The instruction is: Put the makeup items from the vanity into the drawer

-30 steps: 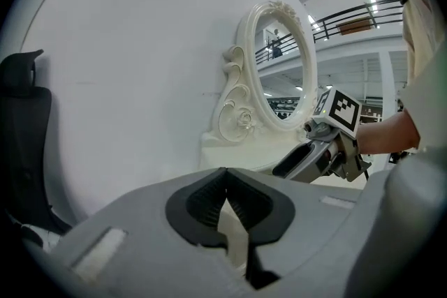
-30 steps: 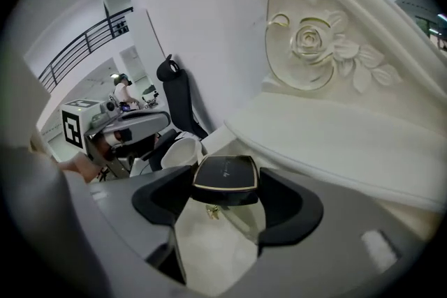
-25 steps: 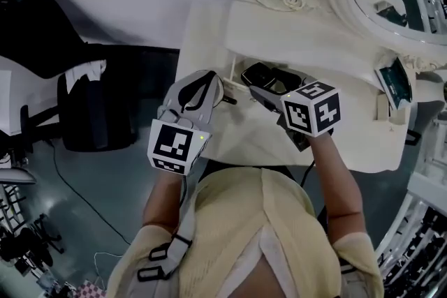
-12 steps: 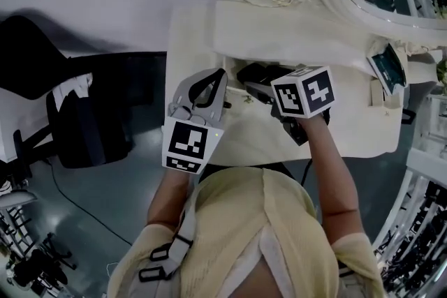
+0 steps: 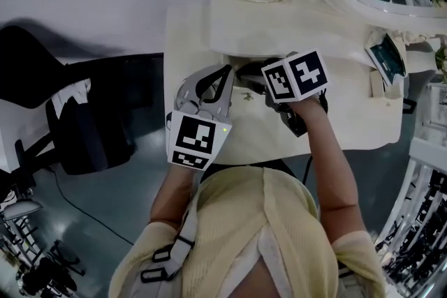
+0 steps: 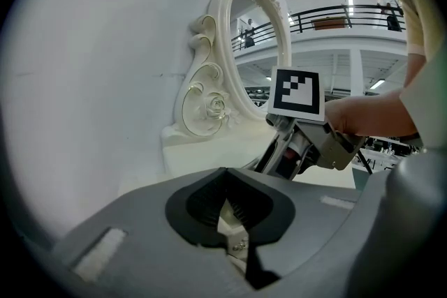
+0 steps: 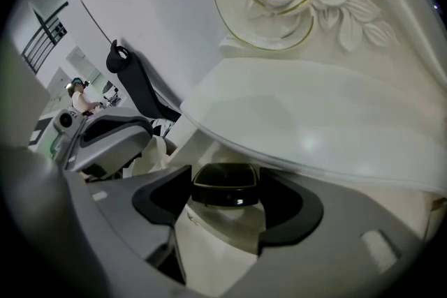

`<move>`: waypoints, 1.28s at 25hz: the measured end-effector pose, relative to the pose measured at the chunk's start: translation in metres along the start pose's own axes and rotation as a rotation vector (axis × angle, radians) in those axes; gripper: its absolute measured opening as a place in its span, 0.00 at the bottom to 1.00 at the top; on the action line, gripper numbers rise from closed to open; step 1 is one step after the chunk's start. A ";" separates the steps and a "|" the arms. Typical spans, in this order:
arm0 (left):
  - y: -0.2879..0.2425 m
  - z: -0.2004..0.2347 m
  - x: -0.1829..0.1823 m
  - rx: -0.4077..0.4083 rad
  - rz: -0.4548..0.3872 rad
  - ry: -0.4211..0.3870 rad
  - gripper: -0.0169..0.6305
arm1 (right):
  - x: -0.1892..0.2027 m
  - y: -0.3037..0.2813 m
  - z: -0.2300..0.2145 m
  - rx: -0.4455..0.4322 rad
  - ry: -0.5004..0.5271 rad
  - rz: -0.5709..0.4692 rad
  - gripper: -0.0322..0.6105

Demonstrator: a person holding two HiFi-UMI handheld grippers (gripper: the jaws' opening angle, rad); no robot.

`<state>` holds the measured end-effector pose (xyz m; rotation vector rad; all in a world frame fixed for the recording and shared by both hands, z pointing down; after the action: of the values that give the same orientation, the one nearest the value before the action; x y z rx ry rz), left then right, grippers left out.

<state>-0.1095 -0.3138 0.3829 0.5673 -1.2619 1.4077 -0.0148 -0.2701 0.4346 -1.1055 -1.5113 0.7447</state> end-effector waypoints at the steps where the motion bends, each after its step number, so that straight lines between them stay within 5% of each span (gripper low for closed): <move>1: 0.000 0.000 0.000 0.001 0.000 0.001 0.01 | -0.001 0.000 -0.001 0.003 -0.005 0.001 0.53; 18: 0.012 0.009 0.003 -0.005 -0.024 0.047 0.01 | 0.006 0.005 0.003 0.017 0.075 0.018 0.50; 32: 0.015 -0.007 0.000 -0.054 -0.037 0.093 0.01 | 0.012 0.036 0.013 -0.046 0.173 -0.125 0.37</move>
<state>-0.1216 -0.3051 0.3756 0.4803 -1.2059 1.3502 -0.0177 -0.2439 0.4041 -1.0708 -1.4413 0.5174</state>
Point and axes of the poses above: the fingertips, and each gripper's own axes: y backward along the fingers, z to its left, x out of its underside, the point moved 4 cm from there along y, backward along the fingers, and after that the axes turned 13 degrees about y, right-handed, at the moved point
